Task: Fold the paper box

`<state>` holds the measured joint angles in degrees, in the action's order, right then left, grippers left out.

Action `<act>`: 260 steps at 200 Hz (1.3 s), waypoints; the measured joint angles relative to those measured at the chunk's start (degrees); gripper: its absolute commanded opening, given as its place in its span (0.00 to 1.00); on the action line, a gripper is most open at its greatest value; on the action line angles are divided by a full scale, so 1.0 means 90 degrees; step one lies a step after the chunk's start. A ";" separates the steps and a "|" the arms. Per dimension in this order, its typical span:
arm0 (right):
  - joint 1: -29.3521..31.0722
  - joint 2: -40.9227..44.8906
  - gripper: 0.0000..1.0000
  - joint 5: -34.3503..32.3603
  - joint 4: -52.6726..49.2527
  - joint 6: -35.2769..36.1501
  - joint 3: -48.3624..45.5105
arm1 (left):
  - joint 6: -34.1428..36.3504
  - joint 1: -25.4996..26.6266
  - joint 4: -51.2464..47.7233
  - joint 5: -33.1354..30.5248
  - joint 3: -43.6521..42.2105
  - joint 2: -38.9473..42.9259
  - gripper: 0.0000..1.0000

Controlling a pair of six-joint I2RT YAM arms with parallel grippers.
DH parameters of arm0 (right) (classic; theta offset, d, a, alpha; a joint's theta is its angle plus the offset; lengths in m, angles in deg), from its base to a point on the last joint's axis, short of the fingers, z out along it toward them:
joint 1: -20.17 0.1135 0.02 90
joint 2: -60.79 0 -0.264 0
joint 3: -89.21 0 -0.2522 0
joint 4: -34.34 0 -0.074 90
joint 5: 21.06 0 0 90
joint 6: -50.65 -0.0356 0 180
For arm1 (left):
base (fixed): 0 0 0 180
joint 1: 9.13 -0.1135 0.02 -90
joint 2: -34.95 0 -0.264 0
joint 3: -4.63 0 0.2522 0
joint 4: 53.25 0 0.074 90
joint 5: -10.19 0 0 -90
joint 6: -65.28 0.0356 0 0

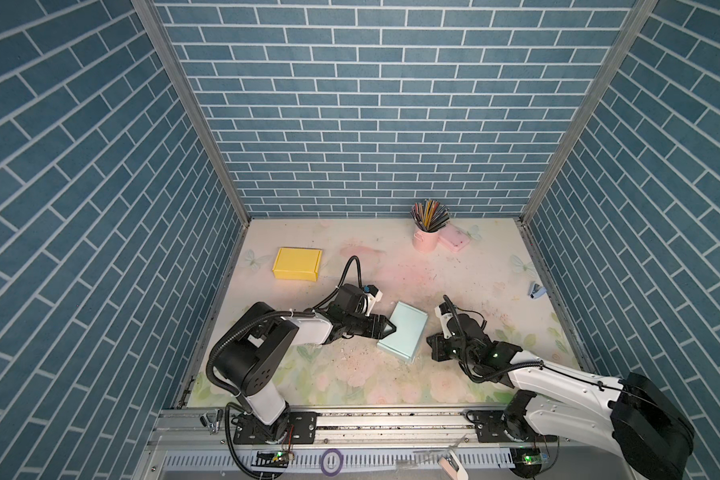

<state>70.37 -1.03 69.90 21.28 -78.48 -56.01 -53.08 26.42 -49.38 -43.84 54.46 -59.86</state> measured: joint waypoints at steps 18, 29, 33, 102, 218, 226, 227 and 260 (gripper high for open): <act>0.0274 -0.0228 0.04 -0.0049 0.0027 -0.0141 0.0005 | -0.0041 0.0131 -0.0019 -0.0066 -0.0100 0.0112 0.71; 0.0461 -0.0498 0.04 -0.0085 0.0039 -0.0231 0.0036 | -0.0066 0.0250 -0.0019 -0.0114 -0.0131 0.0151 0.71; 0.0520 -0.0593 0.04 -0.0090 0.0046 -0.0255 0.0053 | -0.0075 0.0291 -0.0017 -0.0131 -0.0138 0.0158 0.71; 0.1158 -0.1564 0.04 -0.0253 0.0306 -0.0544 0.0435 | -0.0372 0.0707 0.0435 -0.0828 -0.0311 0.0199 0.69; 0.2356 -0.2443 0.16 -0.0272 0.1086 -0.0719 0.1030 | -0.0039 0.0330 -0.0153 -0.1107 0.0007 0.0350 0.75; 0.2441 -0.2363 0.19 -0.0306 0.1166 -0.0721 0.0996 | 0.0092 0.0189 -0.0440 -0.1066 0.0126 0.0444 0.77; 0.2450 -0.2334 0.20 -0.0318 0.1173 -0.0733 0.0986 | 0.0114 0.0155 -0.0505 -0.1069 0.0153 0.0469 0.78; 0.2514 -0.1214 0.36 -0.0712 0.0758 -0.0605 0.0763 | 0.0576 -0.0240 -0.1528 -0.1219 0.0665 0.1139 0.93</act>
<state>92.99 -11.96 63.49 28.10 -83.92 -49.15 -47.90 24.25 -63.13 -54.81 60.45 -49.61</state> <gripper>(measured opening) 0.309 0.901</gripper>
